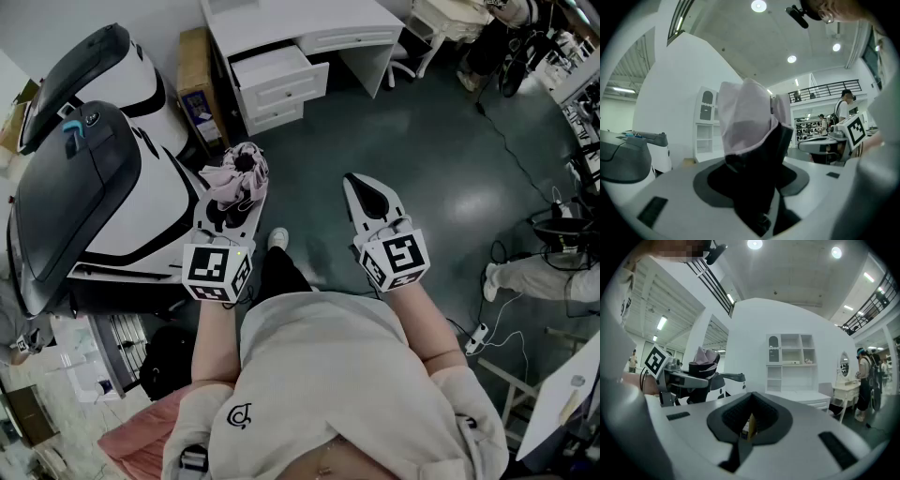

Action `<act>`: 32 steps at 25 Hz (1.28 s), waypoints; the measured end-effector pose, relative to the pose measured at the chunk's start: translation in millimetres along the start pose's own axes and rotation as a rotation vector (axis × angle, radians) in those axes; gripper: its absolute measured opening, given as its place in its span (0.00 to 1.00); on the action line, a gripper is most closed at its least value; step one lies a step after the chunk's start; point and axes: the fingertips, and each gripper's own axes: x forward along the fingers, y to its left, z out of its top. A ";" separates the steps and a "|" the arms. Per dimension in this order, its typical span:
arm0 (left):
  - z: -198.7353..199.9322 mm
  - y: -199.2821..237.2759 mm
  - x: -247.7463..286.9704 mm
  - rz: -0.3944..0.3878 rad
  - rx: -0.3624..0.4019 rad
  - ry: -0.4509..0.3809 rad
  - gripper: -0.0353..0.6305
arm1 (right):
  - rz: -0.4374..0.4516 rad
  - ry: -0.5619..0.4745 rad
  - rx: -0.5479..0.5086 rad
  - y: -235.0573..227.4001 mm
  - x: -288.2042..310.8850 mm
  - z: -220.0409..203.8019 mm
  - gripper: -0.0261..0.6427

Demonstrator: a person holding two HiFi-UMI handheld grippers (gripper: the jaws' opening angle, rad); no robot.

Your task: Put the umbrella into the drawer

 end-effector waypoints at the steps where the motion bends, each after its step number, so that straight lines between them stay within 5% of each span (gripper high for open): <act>1: -0.6 0.4 0.3 0.000 -0.002 0.000 0.41 | 0.001 -0.002 -0.006 0.4 0.5 0.4 0.04; 19: -14.3 8.7 31.5 -0.001 -0.019 0.043 0.41 | -0.008 0.011 0.068 -25.5 17.1 -17.9 0.05; 32: -10.2 117.6 181.9 -0.043 -0.050 0.070 0.41 | -0.030 0.063 0.076 -98.9 179.3 -25.7 0.05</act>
